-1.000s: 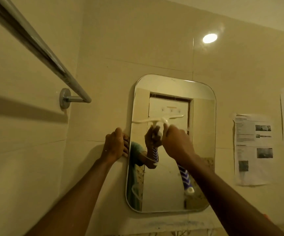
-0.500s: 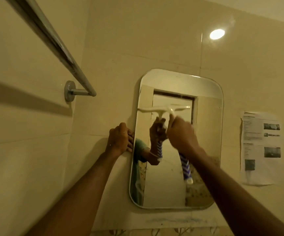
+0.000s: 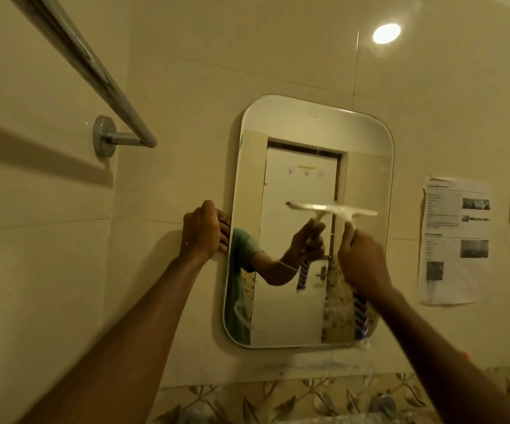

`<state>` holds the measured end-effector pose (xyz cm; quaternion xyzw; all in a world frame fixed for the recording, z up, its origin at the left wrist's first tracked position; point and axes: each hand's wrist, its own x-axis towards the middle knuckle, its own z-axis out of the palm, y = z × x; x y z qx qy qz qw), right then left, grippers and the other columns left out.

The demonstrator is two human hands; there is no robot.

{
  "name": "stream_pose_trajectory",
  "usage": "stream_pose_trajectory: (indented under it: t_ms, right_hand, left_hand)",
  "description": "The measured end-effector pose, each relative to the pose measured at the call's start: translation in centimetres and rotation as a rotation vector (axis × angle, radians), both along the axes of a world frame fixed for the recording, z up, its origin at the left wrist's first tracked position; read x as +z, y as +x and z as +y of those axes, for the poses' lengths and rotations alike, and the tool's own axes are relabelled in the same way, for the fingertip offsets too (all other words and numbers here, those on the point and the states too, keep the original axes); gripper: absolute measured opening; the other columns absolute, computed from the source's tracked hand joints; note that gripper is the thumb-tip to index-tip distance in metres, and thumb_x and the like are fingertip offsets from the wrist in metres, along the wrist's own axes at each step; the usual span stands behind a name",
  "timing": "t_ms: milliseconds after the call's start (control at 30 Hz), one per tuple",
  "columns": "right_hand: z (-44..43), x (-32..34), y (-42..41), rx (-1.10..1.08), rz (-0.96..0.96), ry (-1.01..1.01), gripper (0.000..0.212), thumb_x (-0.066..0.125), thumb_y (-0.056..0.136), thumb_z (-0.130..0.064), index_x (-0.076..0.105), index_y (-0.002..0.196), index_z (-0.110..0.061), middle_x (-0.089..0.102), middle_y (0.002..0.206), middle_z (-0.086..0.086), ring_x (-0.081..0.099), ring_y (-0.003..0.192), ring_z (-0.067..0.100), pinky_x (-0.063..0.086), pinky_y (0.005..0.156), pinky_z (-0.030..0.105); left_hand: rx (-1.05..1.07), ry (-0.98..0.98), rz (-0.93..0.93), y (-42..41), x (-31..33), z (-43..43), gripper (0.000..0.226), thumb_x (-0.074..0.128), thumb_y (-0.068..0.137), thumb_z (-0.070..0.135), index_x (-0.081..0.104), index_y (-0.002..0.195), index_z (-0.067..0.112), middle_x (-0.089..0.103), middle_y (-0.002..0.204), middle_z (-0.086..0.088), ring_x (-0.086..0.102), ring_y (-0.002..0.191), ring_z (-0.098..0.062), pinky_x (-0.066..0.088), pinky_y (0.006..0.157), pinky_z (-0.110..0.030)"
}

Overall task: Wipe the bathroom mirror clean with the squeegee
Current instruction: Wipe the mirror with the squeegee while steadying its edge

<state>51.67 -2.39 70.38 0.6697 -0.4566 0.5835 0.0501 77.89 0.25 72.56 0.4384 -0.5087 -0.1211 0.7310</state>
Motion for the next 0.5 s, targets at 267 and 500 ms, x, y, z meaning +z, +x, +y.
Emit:
stream_pose_trajectory:
  t_ms: [267,500]
  right_hand:
    - [1.5,1.3,-2.9,0.080,-0.007,0.028,0.047,0.031,0.104,-0.035,0.052,0.068,-0.014,0.050,0.057,0.002,0.046,0.046,0.014,0.040,0.042,0.022]
    - [-2.0,2.2,-5.4,0.014,-0.092,-0.017,0.042,0.030,0.105,-0.033,0.050,0.072,-0.016,0.051,0.059,0.006,0.046,0.042,0.013,0.038,0.034,0.015]
  left_hand:
    - [0.103,-0.050,-0.026,-0.9,-0.7,0.5,0.057,0.022,0.084,0.038,0.065,0.074,0.002,0.066,0.067,-0.021,0.065,0.060,-0.036,0.059,0.058,-0.047]
    - [0.137,-0.066,-0.041,-0.8,-0.8,-0.2,0.062,0.020,0.085,0.042,0.065,0.079,0.000,0.067,0.070,-0.021,0.066,0.065,-0.038,0.060,0.059,-0.045]
